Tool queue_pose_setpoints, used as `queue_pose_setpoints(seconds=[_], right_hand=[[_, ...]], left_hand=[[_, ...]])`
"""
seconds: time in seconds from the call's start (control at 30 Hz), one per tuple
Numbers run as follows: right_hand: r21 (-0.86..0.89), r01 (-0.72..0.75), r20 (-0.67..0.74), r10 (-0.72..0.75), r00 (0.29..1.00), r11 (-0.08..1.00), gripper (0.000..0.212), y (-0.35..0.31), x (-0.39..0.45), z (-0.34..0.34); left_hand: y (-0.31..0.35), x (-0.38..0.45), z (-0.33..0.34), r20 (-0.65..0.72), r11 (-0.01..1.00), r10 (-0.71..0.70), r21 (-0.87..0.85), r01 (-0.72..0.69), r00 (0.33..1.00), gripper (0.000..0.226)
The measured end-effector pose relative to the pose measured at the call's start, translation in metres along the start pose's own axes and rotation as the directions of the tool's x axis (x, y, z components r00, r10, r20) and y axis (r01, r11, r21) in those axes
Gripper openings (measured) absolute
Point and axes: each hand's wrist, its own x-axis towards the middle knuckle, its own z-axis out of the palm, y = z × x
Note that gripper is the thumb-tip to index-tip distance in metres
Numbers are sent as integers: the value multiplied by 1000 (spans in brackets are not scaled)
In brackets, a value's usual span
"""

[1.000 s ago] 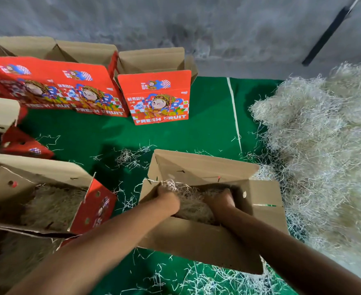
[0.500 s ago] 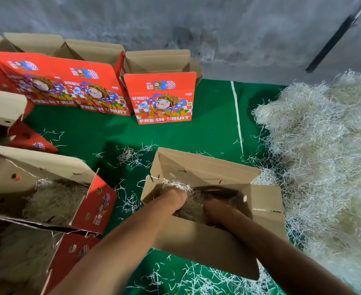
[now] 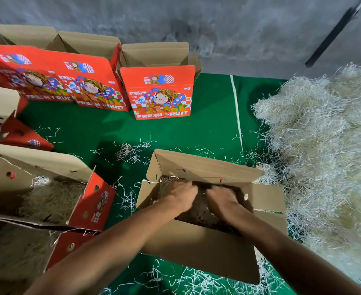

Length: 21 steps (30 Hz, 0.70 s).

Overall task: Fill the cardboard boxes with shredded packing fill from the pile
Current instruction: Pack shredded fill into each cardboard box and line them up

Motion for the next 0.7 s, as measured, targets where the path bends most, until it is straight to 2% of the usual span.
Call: queue_pose_setpoints(seconds=[0.03,0.1,0.2,0.23,0.33,0.4,0.47,0.53,0.6,0.63,0.67,0.7], right_hand=[[23,36,6,-36,999,999,39,0,1,-2],[109,107,69,-115,991,988,35,0,1,0],[120,166,105,-179,978,979,39,1,-2,11],[56,159,102,-164,981,986,47,0,-2,14],[-75,13,118,-4,993,997,85,-7,-1,22],[-60,-31,132,39,991,998,98,-9,1,24],[24,-28,165,24,986,999,102,-10,2,22],[52,-24,187,14,982,998,85,-10,-2,13],[-40,-15,54,17,998,999,52,-6,-3,4],[-95,-36,-26,33,999,995,43,-3,-3,1],[-129,-67,-47,61,997,989,40,1,-3,1],[-157,-93,-2,94,996,983,38,4,-5,2]], left_hand=[[-1,-2,4,66,997,27,-74,-22,997,30],[-1,-6,13,281,990,16,-140,24,960,30],[-6,-3,24,434,987,-56,-113,116,899,31],[-8,-3,24,471,989,-91,-58,133,878,33],[-12,-3,19,519,985,-167,45,168,838,35],[-13,-4,12,509,982,-190,108,157,839,38],[-11,-7,9,487,978,-203,139,153,850,42],[-8,-9,11,431,978,-196,148,145,881,40],[-7,-8,9,219,982,-163,131,137,962,32],[-8,-7,6,126,980,-171,125,156,977,28],[-10,-5,4,91,974,-196,137,182,976,28],[-12,-5,1,117,962,-232,172,210,966,32]])
